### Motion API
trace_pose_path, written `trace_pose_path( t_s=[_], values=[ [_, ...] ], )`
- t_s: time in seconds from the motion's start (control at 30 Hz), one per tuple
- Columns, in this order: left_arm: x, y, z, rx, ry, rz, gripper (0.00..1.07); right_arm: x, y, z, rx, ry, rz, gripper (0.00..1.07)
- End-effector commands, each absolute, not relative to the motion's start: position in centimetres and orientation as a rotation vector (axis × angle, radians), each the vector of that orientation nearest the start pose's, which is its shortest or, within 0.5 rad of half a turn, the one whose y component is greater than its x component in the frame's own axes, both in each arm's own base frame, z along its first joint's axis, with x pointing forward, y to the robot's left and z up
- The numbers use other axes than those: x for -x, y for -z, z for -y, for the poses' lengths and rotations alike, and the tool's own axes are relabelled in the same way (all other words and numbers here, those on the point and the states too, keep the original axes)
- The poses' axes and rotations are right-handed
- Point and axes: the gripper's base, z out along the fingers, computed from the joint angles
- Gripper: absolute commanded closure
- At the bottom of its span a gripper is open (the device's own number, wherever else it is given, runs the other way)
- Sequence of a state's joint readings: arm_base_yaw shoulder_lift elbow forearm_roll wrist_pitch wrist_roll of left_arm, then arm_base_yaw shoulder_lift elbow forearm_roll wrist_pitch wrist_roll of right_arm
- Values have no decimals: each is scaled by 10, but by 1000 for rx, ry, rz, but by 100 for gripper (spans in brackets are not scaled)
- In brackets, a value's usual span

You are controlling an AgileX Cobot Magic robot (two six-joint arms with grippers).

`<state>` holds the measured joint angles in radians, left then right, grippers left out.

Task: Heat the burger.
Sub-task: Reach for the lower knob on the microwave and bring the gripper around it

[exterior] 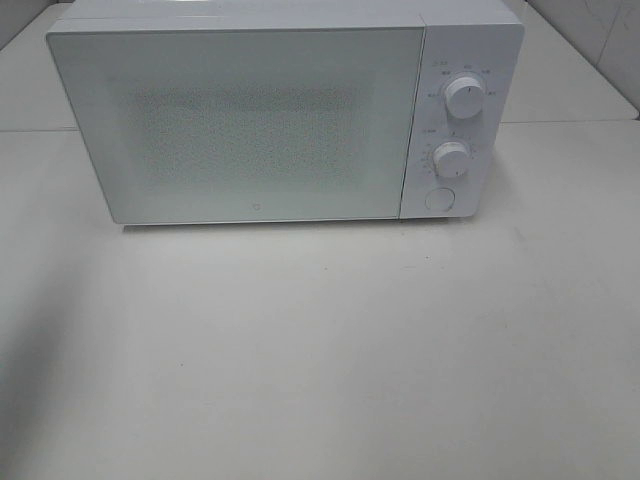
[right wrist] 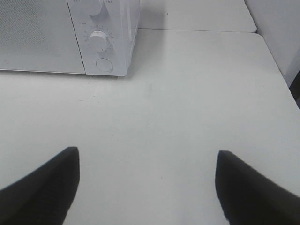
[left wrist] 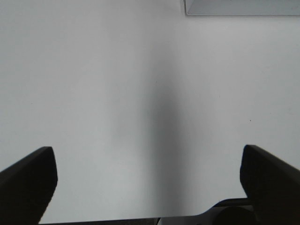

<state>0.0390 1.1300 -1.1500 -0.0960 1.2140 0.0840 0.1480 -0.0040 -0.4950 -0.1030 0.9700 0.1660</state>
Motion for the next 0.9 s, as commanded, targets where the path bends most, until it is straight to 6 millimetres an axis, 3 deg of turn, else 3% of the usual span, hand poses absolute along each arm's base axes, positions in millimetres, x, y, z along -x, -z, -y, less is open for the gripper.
trace_pose_path(
  t_s=[0.03, 0.07, 0.2, 0.27, 0.37, 0.67, 0.9],
  values=[
    [-163, -350, 2, -95, 88, -2694, 8, 5, -284, 9, -30, -89, -1918, 32],
    [-149, -342, 2, -132, 75, -2669, 8, 5, -284, 9, -30, -89, -1918, 32],
    [-135, -333, 3, -142, 71, -2648, 8, 5, -284, 9, -30, -89, -1918, 32],
    [-104, -318, 4, -139, 62, -2593, 8, 5, -284, 9, -30, -89, -1918, 32],
    [-88, -308, 5, -138, 56, -2559, 8, 5, -284, 9, -30, -89, -1918, 32],
    [-56, -277, 6, -136, 56, -2517, 8, 5, -284, 9, -30, -89, -1918, 32],
    [-42, -282, 8, -122, 52, -2304, 8, 5, -284, 9, -30, -89, -1918, 32]
  ],
)
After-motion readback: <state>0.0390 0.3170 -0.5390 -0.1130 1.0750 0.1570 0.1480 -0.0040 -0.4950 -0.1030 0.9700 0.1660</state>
